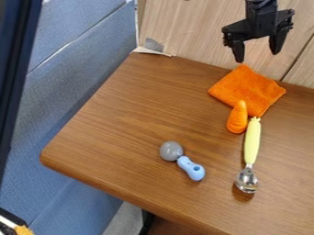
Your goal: Move the green spoon the top left side of the table
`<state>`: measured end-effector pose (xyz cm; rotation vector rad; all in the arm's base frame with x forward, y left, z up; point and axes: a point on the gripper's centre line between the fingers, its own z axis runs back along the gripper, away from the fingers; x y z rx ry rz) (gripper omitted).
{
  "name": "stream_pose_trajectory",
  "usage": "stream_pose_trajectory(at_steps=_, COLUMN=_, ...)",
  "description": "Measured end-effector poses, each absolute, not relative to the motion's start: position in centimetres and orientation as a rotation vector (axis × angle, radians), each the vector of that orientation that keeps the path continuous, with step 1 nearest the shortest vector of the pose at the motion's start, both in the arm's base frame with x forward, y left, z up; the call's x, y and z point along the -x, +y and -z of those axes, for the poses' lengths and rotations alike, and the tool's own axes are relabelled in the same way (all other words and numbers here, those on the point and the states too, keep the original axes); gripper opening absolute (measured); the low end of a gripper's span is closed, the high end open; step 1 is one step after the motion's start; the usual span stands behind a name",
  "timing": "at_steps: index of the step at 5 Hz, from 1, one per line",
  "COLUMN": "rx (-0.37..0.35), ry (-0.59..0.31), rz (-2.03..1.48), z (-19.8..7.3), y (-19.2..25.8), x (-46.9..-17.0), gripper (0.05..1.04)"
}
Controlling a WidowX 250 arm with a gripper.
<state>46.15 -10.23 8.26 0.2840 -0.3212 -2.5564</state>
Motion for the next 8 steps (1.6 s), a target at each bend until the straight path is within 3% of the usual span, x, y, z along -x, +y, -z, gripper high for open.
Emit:
stream_pose_trajectory(at_steps=2, rx=-0.189, ry=-0.248, rz=2.591, z=-4.8, y=-10.6, x=-44.0, gripper=1.000)
stream_pose_trajectory(at_steps=3, rx=-0.255, ry=-0.253, rz=2.611, z=-7.0, y=-11.8, x=-42.8, gripper=1.000)
stream_pose_trajectory(at_steps=5, rx=-0.284, ry=-0.222, rz=2.673, z=-8.1, y=-13.3, x=-39.1, gripper=1.000)
stream_pose_trajectory(at_steps=7, rx=-0.250, ry=-0.165, rz=2.723, z=-6.4, y=-14.6, x=-37.0, gripper=1.000)
stream_pose_trajectory(at_steps=8, rx=-0.177, ry=-0.094, rz=2.724, z=-4.1, y=-14.3, x=-36.6, gripper=1.000)
